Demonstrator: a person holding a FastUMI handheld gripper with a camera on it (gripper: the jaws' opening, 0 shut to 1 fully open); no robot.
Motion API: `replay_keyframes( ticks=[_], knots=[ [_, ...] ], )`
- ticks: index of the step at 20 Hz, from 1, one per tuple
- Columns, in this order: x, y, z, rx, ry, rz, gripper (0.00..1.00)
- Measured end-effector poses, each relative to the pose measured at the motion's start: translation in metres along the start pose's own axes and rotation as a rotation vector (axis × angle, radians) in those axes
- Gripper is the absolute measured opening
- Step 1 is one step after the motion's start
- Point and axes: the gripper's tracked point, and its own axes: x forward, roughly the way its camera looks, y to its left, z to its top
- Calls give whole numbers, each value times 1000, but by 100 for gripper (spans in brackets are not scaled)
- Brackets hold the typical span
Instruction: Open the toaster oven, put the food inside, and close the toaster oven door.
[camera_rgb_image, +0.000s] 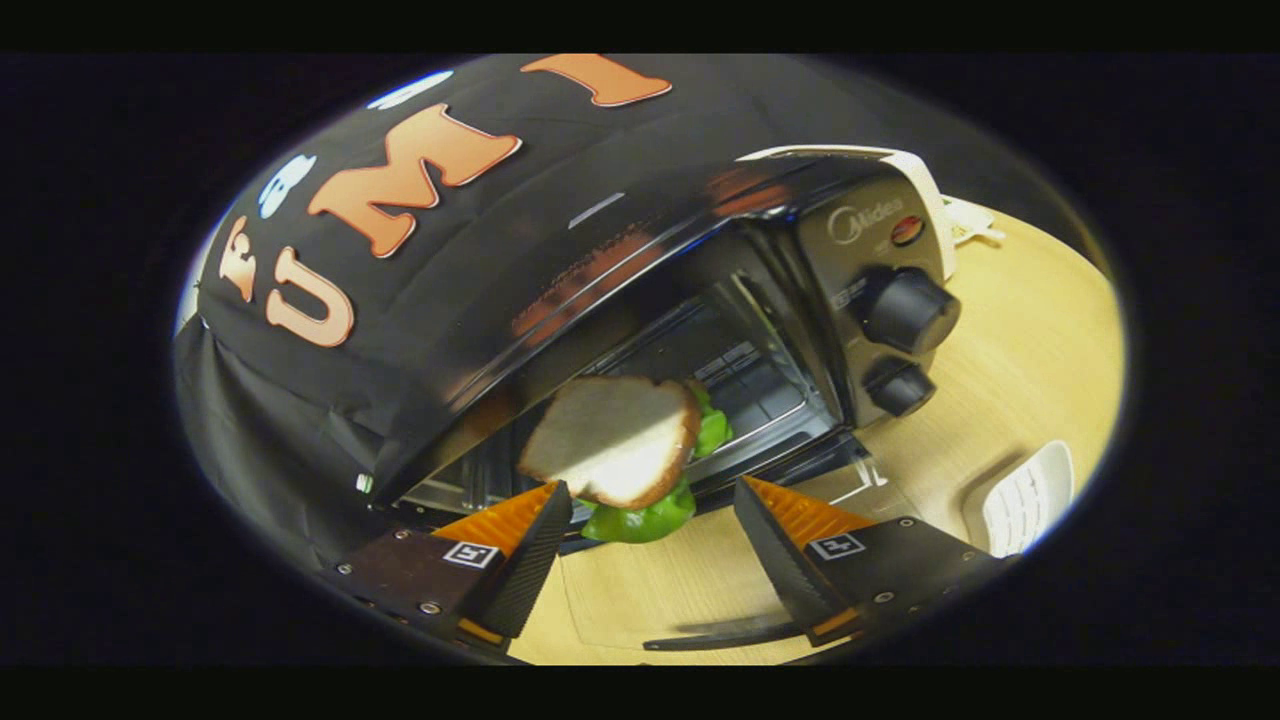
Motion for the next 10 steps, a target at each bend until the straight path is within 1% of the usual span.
replay_keyframes(
  ticks=[2, 6, 10],
  knots=[
    [-11, -9, -10, -17, 49, -6, 97],
    [-43, -25, -20, -137, 79, -9, 97],
    [-77, -38, -45, -224, 149, -8, 97]
  ],
)
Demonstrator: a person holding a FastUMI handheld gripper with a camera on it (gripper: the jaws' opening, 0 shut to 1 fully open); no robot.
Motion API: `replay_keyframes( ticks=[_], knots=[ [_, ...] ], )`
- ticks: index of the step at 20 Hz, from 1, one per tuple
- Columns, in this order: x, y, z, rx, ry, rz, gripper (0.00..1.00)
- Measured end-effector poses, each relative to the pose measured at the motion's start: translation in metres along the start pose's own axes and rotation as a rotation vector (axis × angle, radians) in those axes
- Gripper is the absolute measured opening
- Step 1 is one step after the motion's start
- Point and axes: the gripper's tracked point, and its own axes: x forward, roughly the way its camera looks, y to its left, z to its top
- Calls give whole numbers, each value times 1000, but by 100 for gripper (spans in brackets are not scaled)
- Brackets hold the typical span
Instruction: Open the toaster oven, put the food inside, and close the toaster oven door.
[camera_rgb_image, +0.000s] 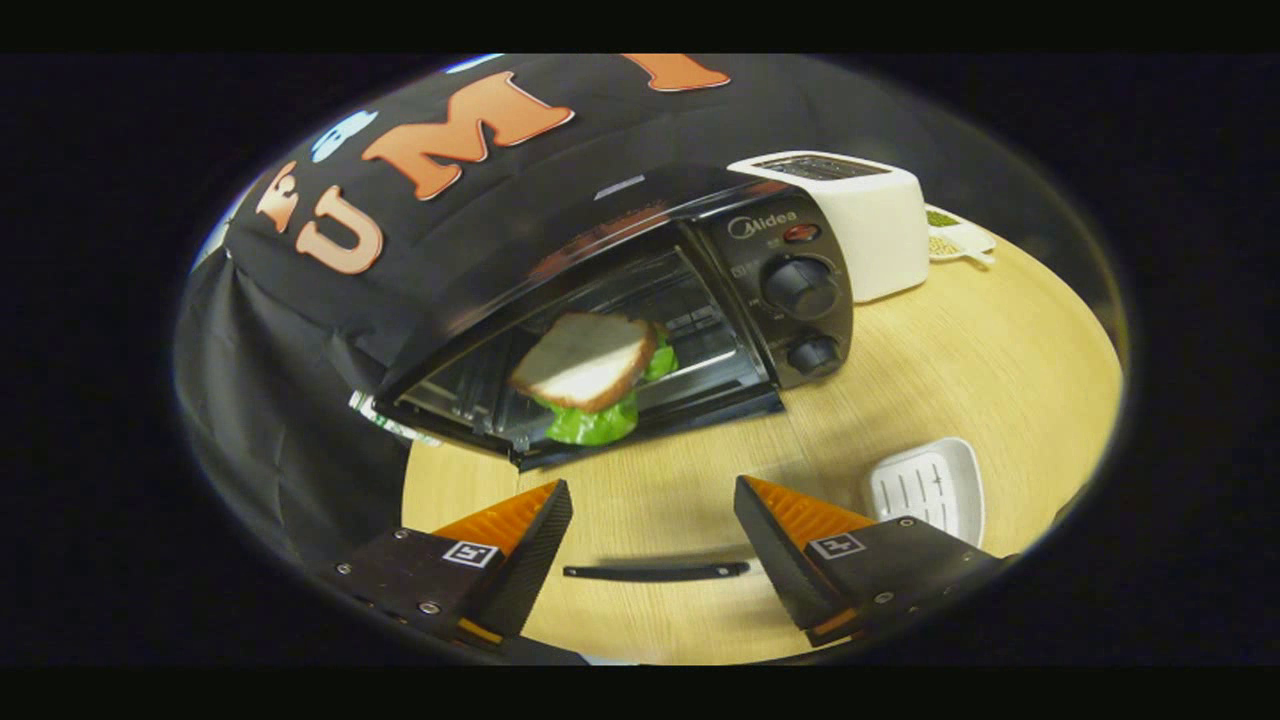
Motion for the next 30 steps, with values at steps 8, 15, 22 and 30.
replay_keyframes(
  ticks=[8, 15, 22, 30],
  knots=[
    [-23, -22, -91, -251, 211, -35, 97],
    [10, -50, -111, -309, 272, -144, 97],
    [24, -43, -105, -459, 259, -204, 92],
    [4, -24, -83, -467, 194, -152, 94]
  ],
)
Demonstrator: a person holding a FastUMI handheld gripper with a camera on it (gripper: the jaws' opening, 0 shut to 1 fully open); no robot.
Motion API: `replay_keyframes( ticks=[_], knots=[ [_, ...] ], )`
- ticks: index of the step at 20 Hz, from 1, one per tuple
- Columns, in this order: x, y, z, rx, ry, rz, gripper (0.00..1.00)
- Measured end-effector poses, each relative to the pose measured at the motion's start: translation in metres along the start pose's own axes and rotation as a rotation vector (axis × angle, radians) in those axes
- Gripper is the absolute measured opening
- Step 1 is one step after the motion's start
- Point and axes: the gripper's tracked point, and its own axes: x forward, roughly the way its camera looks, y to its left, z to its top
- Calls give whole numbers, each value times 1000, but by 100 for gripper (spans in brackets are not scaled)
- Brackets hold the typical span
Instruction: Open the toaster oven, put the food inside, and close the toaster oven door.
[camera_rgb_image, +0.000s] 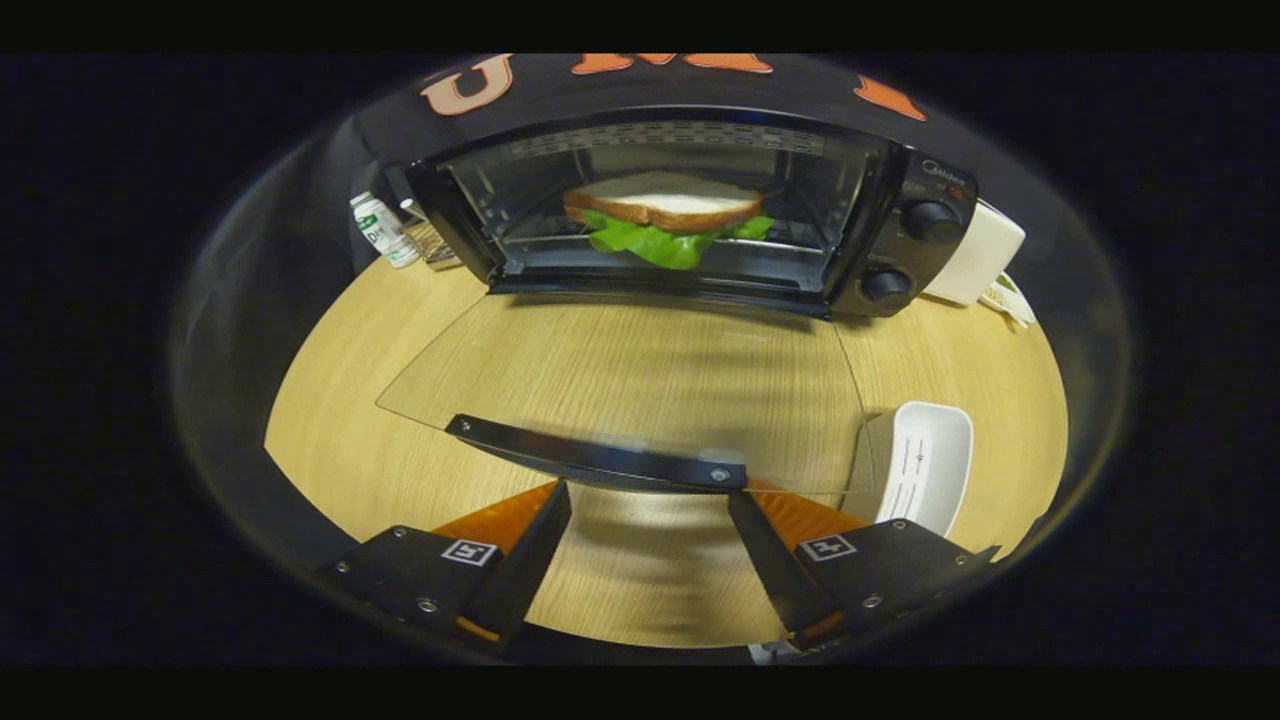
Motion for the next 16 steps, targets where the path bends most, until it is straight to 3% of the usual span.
replay_keyframes(
  ticks=[4, 9, 16],
  knots=[
    [-23, 12, 30, 9, -77, 35, 94],
    [-38, 10, 111, -70, -240, -24, 93],
    [-57, 6, 186, 16, -367, -16, 93]
  ],
)
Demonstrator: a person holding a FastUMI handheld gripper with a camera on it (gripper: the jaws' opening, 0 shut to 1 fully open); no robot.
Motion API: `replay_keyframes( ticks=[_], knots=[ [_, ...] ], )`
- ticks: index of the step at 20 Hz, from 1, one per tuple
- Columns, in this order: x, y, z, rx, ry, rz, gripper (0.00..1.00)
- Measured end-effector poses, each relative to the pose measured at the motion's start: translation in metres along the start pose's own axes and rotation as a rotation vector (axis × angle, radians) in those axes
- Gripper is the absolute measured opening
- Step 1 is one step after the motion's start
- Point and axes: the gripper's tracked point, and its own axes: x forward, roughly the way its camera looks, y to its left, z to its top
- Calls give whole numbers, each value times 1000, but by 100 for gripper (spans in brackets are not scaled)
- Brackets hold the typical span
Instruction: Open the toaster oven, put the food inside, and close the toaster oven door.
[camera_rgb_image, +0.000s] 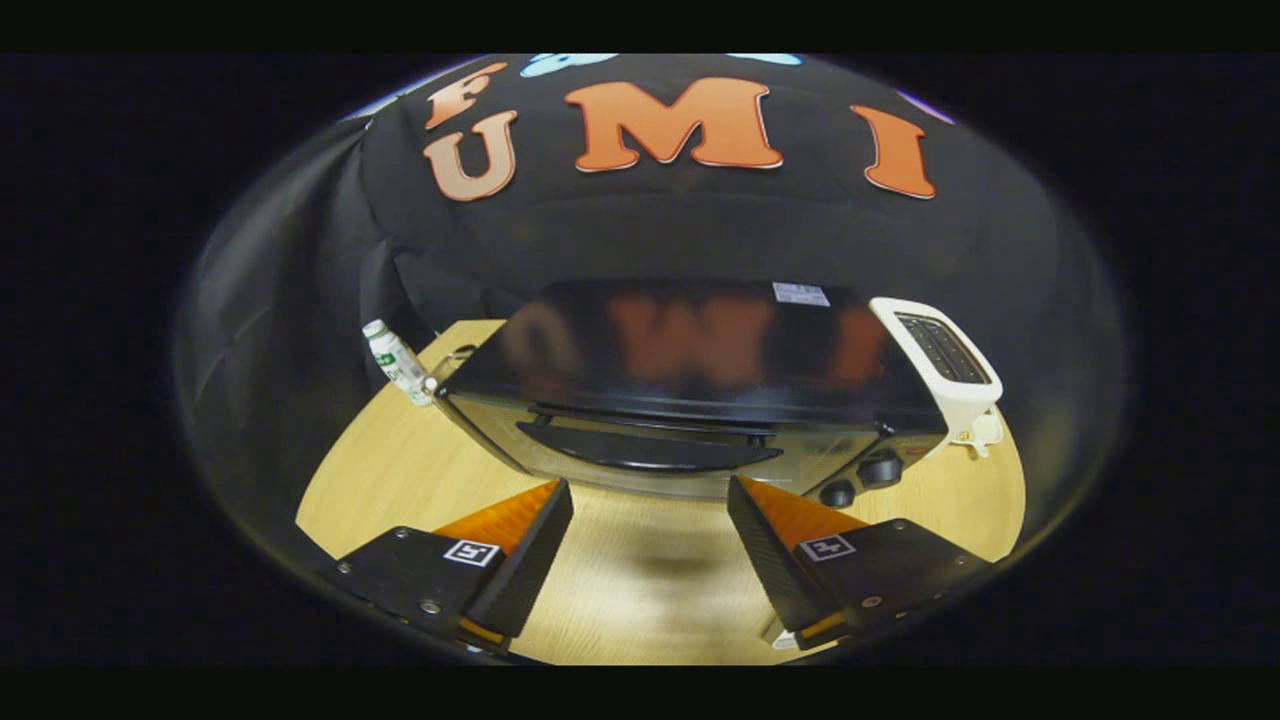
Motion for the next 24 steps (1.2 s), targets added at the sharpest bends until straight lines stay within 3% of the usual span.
replay_keyframes(
  ticks=[3, 7, 15, 24],
  knots=[
    [-13, -2, 18, 4, -74, 21, 93],
    [-56, -3, 66, 34, -284, 81, 92],
    [-162, -32, 175, -8, -628, 45, 96],
    [-248, -56, 223, -101, -786, -30, 97]
  ],
)
